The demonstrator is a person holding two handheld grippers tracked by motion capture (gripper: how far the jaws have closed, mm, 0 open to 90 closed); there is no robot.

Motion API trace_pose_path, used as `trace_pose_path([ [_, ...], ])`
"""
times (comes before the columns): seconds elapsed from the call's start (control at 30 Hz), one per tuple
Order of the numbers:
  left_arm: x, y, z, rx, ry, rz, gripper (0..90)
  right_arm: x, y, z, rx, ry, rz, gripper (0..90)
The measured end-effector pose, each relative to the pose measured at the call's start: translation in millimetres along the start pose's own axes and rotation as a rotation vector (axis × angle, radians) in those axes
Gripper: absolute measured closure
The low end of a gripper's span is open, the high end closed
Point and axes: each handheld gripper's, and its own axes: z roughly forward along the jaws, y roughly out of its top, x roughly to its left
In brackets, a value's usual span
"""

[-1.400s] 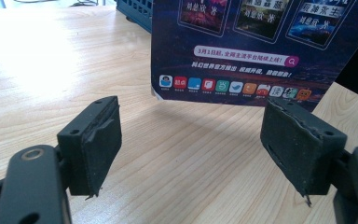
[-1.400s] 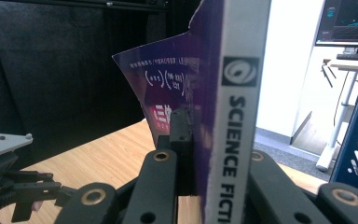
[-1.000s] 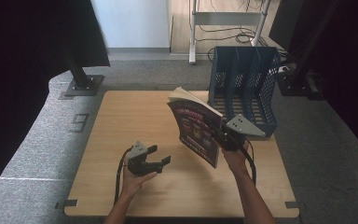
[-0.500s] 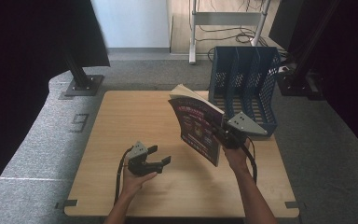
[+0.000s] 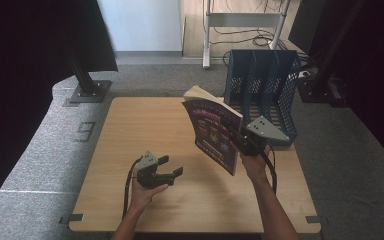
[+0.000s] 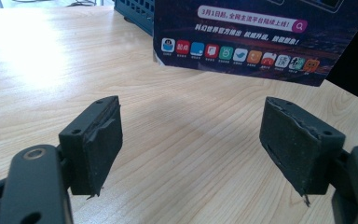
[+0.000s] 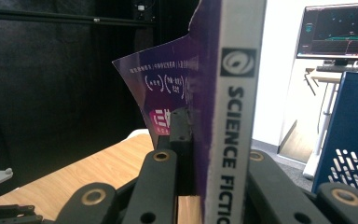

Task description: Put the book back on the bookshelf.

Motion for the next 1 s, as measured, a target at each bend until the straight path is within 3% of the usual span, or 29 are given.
trace_pose_path([
  [1.0, 1.6, 0.3, -1.3, -0.003, 0.003, -0.004, 21.3, -7.1, 12.5, 4.4, -0.023, -0.031, 0.020, 81.4],
])
